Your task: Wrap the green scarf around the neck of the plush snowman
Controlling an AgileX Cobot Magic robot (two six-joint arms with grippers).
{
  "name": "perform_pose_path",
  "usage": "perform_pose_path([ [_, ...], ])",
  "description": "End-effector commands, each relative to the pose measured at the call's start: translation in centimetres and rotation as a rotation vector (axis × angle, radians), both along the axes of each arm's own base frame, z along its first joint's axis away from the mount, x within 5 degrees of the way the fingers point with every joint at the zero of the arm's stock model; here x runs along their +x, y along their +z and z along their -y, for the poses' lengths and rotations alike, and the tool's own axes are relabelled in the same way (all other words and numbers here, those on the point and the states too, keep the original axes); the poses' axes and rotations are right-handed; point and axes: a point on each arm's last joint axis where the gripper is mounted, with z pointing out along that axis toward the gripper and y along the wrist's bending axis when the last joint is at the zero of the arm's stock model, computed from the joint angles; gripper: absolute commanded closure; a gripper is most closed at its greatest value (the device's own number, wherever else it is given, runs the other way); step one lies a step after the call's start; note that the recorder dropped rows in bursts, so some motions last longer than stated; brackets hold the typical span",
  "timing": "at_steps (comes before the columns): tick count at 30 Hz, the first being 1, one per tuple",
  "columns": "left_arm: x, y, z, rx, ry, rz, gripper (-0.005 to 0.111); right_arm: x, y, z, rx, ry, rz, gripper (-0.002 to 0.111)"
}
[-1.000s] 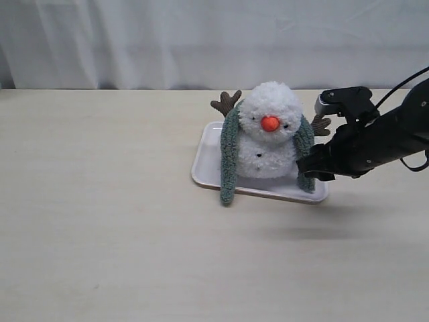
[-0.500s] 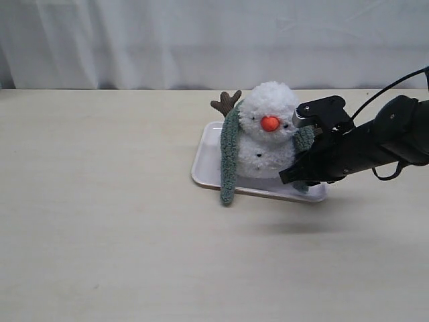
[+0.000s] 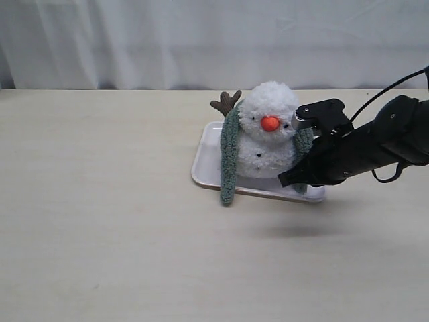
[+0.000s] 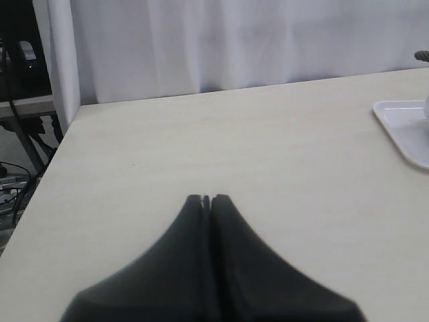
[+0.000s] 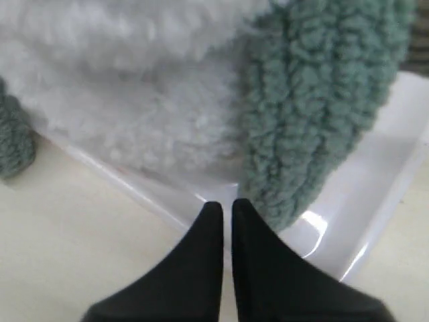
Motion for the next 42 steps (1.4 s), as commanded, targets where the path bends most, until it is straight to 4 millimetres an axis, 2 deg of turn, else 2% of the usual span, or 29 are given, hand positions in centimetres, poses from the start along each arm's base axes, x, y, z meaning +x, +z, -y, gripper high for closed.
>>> perform_pose_path([
  [1, 0.0, 0.1, 0.0, -0.005, 0.001, 0.012, 0.107, -0.9, 1.4, -0.3, 0.032, 0.028, -0.028, 0.104],
  [8, 0.0, 0.1, 0.0, -0.005, 0.001, 0.012, 0.107, -1.4, 3.6, -0.2, 0.061, 0.006, 0.015, 0.101],
  [10, 0.0, 0.1, 0.0, -0.005, 0.001, 0.012, 0.107, -1.4, 3.6, -0.1, 0.053, 0.006, 0.01, 0.09],
  [14, 0.0, 0.1, 0.0, -0.005, 0.001, 0.012, 0.107, -1.3, 2.6, -0.1, 0.053, 0.0, -0.032, 0.058],
  [15, 0.0, 0.1, 0.0, -0.005, 0.001, 0.012, 0.107, -1.3, 2.3, -0.1, 0.049, -0.003, -0.037, 0.053],
  [17, 0.0, 0.1, 0.0, -0.005, 0.001, 0.012, 0.107, -1.0, 1.4, -0.1, 0.044, -0.022, -0.047, 0.049],
  [20, 0.0, 0.1, 0.0, -0.005, 0.001, 0.012, 0.107, -0.5, 0.6, 0.1, 0.03, -0.055, -0.025, 0.049],
  [27, 0.0, 0.1, 0.0, -0.005, 0.001, 0.012, 0.107, 0.4, 0.5, 0.6, -0.004, -0.092, 0.061, 0.049],
  [33, 0.0, 0.1, 0.0, -0.005, 0.001, 0.012, 0.107, 0.8, -1.5, 0.7, -0.039, -0.089, 0.046, 0.05],
  [36, 0.0, 0.1, 0.0, -0.005, 0.001, 0.012, 0.107, 1.0, -2.4, 0.8, -0.052, -0.099, 0.046, 0.057],
  [42, 0.0, 0.1, 0.0, -0.005, 0.001, 0.012, 0.107, 1.3, -3.5, 0.9, -0.068, -0.112, 0.05, 0.078],
])
